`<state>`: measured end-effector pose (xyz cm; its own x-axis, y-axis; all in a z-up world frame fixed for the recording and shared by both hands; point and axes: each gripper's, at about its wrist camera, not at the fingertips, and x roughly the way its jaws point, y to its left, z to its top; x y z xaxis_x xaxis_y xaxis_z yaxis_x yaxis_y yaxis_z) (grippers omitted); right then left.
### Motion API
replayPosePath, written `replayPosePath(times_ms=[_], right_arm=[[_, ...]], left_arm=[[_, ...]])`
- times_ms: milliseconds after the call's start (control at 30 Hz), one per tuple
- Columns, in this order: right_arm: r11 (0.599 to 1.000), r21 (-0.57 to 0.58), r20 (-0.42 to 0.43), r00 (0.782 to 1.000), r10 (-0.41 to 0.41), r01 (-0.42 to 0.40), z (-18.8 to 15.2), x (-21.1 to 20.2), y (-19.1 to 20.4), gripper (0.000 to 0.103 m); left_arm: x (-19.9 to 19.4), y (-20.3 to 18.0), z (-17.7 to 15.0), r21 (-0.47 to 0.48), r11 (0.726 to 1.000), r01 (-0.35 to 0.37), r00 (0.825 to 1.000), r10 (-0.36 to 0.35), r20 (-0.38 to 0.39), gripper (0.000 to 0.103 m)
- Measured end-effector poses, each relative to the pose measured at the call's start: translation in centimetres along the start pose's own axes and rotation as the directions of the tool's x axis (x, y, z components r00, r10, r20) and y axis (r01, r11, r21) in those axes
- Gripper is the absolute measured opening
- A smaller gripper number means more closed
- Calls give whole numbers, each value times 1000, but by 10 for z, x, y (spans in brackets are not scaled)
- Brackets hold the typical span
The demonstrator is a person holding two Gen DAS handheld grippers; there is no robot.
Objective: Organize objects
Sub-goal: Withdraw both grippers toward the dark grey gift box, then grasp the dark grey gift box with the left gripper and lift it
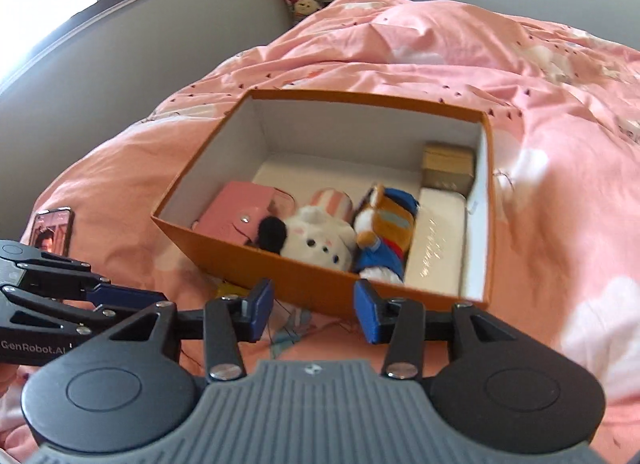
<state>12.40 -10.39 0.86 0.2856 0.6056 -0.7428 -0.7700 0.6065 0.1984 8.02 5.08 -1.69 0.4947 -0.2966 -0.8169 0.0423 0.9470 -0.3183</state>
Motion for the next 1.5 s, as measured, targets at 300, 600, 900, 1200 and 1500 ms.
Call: replayPosePath(times_ms=[300,600,900,1200,1500], right_arm=[[989,65,-182,976,-121,135,-80,-7,-11,30],[992,113,-380,925,-13,60,-119,6,-12,29],[994,98,-413,911,1,43,-127,21,-5,17],[995,104,-319,948,19,15,-112,22,7,8],[989,139,-287,958,-5,47,-108,21,2,11]], left_arm=[[40,-20,-32,-12,997,74,986,-75,-149,57],[46,-24,-46,-22,992,126,964,-128,-234,60],[45,-20,-58,-45,981,187,939,-192,-285,81],[46,-11,-63,-86,984,153,959,-169,-229,88],[54,-9,-58,-141,977,160,960,-188,-210,89]])
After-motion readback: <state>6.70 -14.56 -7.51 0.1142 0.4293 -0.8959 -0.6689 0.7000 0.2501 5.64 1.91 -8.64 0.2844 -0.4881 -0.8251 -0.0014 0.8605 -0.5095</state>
